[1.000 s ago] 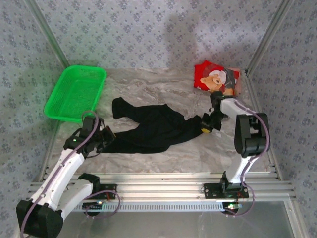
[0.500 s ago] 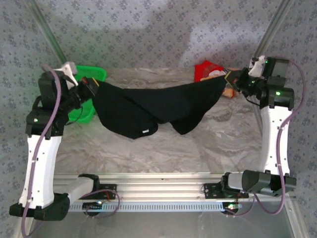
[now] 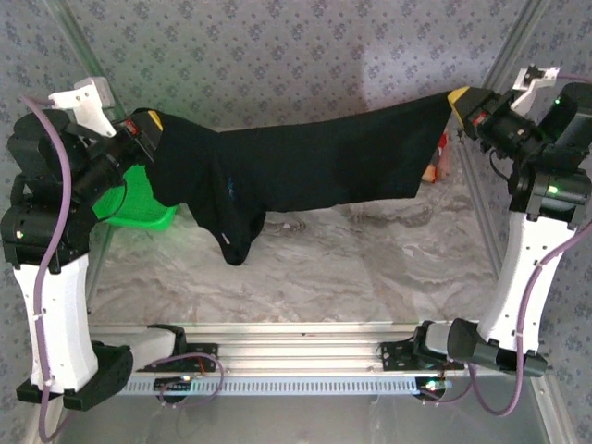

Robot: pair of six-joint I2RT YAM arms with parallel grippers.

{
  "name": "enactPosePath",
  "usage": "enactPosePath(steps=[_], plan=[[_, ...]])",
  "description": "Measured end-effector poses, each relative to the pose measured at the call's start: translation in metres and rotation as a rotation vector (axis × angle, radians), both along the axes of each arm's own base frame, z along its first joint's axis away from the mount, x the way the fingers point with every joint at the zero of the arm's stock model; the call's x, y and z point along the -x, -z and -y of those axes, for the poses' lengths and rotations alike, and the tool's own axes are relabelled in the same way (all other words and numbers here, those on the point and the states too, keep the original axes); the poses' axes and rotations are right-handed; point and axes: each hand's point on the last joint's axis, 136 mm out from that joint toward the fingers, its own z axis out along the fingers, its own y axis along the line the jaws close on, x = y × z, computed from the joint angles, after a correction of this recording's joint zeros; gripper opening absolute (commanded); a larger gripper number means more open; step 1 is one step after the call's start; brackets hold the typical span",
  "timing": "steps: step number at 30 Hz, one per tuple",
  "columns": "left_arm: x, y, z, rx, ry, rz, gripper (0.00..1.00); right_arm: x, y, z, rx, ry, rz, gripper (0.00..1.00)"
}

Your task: Fold and stack the t-shirts

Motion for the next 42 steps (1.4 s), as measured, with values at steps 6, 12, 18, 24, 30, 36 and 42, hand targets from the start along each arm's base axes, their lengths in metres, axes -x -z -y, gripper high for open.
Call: enactPosePath(steps=[6, 12, 18, 24, 30, 36, 42], plan=[[-0.018, -0.012, -0.005, -0.099, -0.031, 0.044, 0.00, -0.008, -0.024, 0.001, -0.002, -0.014, 0.065, 0.00], [-0.063, -0.019, 0.001, -0.179, -0.030, 0.059, 0.00, -0.056, -0.012, 0.009, -0.011, -0.032, 0.025, 0.00], [-0.131, -0.018, 0.013, -0.249, -0.015, 0.066, 0.00, -0.120, 0.023, 0.022, -0.014, -0.042, -0.049, 0.00], [-0.166, -0.031, 0.023, -0.229, 0.017, 0.139, 0.00, -0.176, 0.029, 0.038, -0.020, -0.032, -0.034, 0.00], [-0.167, -0.052, 0.021, -0.196, 0.044, 0.225, 0.00, -0.194, 0.002, 0.043, -0.052, -0.032, 0.064, 0.00], [-0.160, -0.073, 0.010, -0.220, 0.043, 0.312, 0.00, -0.185, -0.016, 0.054, -0.049, -0.019, 0.121, 0.00], [-0.139, -0.050, 0.014, -0.303, 0.086, 0.229, 0.00, -0.164, 0.049, 0.063, 0.012, 0.008, -0.042, 0.00]])
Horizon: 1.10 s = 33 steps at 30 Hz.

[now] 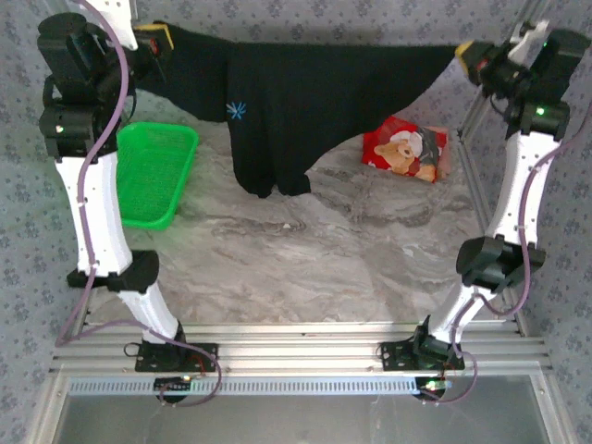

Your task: Fold and stack the t-shirts

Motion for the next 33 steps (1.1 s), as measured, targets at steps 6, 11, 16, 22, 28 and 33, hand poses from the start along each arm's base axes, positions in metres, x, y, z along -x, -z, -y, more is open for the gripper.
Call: enactPosePath(steps=[6, 11, 16, 22, 28, 33], plan=[[0.048, 0.125, 0.034, -0.044, 0.050, -0.263, 0.00, 0.047, 0.131, 0.001, 0.057, 0.021, -0.254, 0.00], [0.106, 0.291, 0.010, 0.073, -0.085, -0.610, 0.00, 0.106, 0.261, 0.002, 0.057, 0.043, -0.550, 0.00], [0.182, 0.386, -0.015, 0.258, -0.226, -0.806, 0.00, 0.179, 0.353, -0.017, 0.053, 0.034, -0.828, 0.00], [0.222, 0.414, -0.027, 0.430, -0.308, -0.860, 0.00, 0.227, 0.384, -0.023, 0.103, 0.048, -0.980, 0.00], [0.231, 0.440, -0.026, 0.442, -0.362, -0.996, 0.00, 0.249, 0.397, -0.021, 0.146, 0.061, -1.066, 0.00], [0.235, 0.456, -0.019, 0.395, -0.371, -1.099, 0.00, 0.263, 0.401, -0.022, 0.190, 0.062, -1.117, 0.00]])
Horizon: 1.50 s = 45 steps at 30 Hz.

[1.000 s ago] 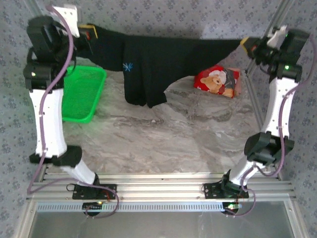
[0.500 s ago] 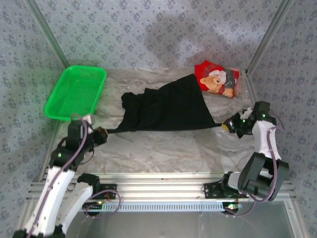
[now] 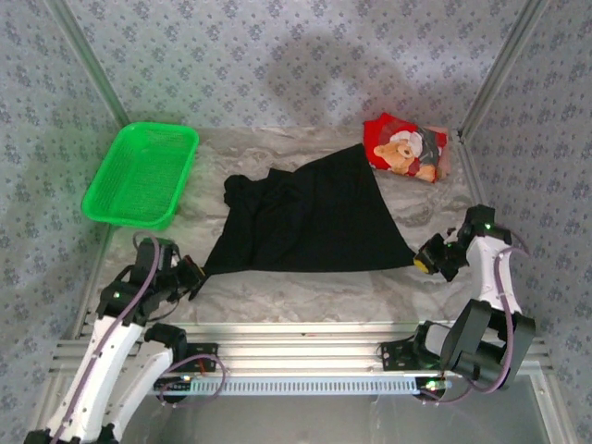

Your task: Fold and stack the t-shirts

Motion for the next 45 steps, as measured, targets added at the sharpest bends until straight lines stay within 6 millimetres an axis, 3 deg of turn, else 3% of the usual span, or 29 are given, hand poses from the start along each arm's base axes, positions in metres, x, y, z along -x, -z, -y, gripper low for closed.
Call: enactPosePath(steps=[3, 8, 13, 17, 18, 20, 21, 23, 26, 32, 35, 39, 45], plan=[[0.003, 0.009, 0.011, -0.052, 0.066, -0.081, 0.00, 0.009, 0.001, -0.004, 0.024, -0.023, -0.028, 0.00], [0.006, 0.002, 0.033, -0.167, 0.174, -0.166, 0.00, 0.029, 0.000, -0.011, 0.087, -0.071, -0.067, 0.00], [0.018, -0.003, 0.031, -0.281, 0.185, -0.228, 0.00, 0.048, -0.002, -0.007, 0.185, -0.079, -0.114, 0.00], [0.019, 0.010, 0.038, -0.371, 0.227, -0.293, 0.02, 0.053, 0.001, -0.001, 0.236, -0.067, -0.145, 0.00], [0.018, 0.016, 0.041, -0.379, 0.235, -0.307, 0.11, 0.053, 0.001, 0.000, 0.244, -0.066, -0.149, 0.00], [0.016, 0.032, 0.049, -0.351, 0.230, -0.316, 0.49, 0.053, 0.003, 0.001, 0.256, -0.065, -0.164, 0.00], [0.017, 0.038, 0.050, -0.338, 0.224, -0.316, 0.56, 0.053, 0.004, 0.003, 0.261, -0.063, -0.167, 0.00], [0.020, 0.044, 0.045, -0.313, 0.196, -0.320, 0.64, 0.051, 0.004, 0.005, 0.270, -0.057, -0.167, 0.00], [0.009, 0.032, 0.034, -0.253, 0.111, -0.279, 0.70, 0.050, 0.004, 0.005, 0.277, -0.055, -0.162, 0.00], [0.000, 0.017, 0.001, -0.165, -0.050, -0.260, 0.71, 0.047, 0.004, 0.005, 0.280, -0.049, -0.155, 0.00], [0.003, 0.028, -0.017, -0.150, -0.123, -0.305, 0.69, 0.044, 0.006, 0.004, 0.279, -0.053, -0.154, 0.00], [0.017, 0.056, -0.039, -0.125, -0.230, -0.407, 0.65, 0.040, 0.010, 0.003, 0.278, -0.066, -0.163, 0.00], [0.019, 0.079, -0.048, -0.079, -0.284, -0.486, 0.62, 0.034, 0.009, 0.003, 0.281, -0.067, -0.149, 0.00]])
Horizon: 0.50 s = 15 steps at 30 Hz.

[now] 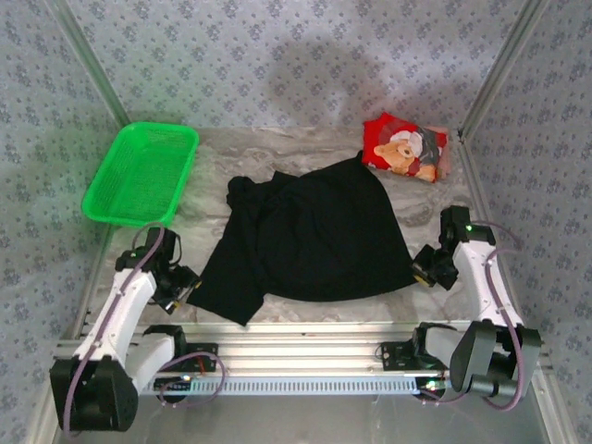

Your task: Fold and stack the t-shirts

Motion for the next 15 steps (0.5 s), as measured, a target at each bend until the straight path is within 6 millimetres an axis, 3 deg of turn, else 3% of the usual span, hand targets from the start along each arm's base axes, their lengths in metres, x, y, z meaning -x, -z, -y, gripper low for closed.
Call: enactPosePath(steps=[11, 15], plan=[[-0.011, 0.043, 0.006, 0.043, 0.023, -0.104, 0.55, -0.012, -0.006, -0.001, -0.010, -0.006, 0.033, 0.00], [-0.011, 0.050, 0.005, 0.040, 0.037, -0.143, 0.45, -0.017, -0.008, -0.001, -0.009, -0.010, 0.043, 0.00]])
